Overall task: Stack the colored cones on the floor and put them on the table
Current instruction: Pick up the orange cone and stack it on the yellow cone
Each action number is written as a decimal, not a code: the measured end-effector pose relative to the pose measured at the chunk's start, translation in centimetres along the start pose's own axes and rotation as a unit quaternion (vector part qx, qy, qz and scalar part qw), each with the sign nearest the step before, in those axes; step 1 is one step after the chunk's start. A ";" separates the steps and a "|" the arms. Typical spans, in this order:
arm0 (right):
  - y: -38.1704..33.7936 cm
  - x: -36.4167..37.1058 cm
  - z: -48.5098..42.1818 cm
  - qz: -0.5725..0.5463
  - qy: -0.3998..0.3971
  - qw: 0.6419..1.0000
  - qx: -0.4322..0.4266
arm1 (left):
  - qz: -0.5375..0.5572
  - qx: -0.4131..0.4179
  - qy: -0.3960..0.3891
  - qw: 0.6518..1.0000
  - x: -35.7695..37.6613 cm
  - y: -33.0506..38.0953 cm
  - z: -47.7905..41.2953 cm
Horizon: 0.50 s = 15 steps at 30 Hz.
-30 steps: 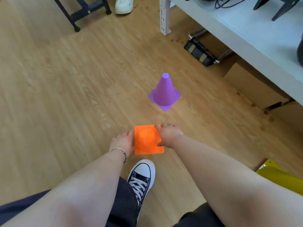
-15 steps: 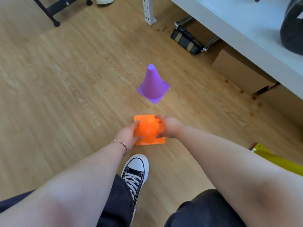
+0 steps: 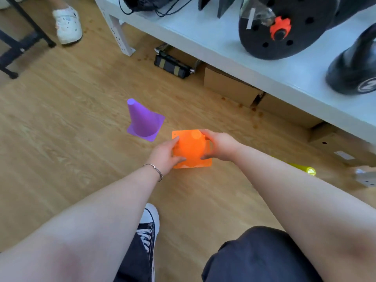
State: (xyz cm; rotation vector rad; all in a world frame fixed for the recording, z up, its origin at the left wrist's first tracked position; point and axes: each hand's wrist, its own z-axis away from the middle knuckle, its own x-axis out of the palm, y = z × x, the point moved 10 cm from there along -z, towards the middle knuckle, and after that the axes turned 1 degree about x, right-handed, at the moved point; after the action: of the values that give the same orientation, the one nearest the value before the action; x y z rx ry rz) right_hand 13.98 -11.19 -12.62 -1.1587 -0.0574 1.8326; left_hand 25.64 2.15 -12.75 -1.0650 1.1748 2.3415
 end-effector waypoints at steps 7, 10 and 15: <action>6.0 -8.2 6.8 -0.017 0.086 0.995 0.037 | 0.006 0.094 -0.002 0.996 0.5 11.7 -1.4; 8.6 -10.8 10.3 -0.038 0.118 0.991 0.056 | 0.008 0.125 -0.008 0.992 1.1 16.1 -1.5; 13.1 -13.9 16.0 -0.082 0.167 0.978 0.097 | 0.040 0.159 -0.026 0.986 2.8 22.5 -1.4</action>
State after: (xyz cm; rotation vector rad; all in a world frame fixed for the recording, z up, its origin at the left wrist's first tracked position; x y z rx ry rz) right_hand -4.90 -22.07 -0.52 -1.2668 0.2091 1.4454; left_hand 11.79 -12.90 -2.88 -0.8534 1.5324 2.1261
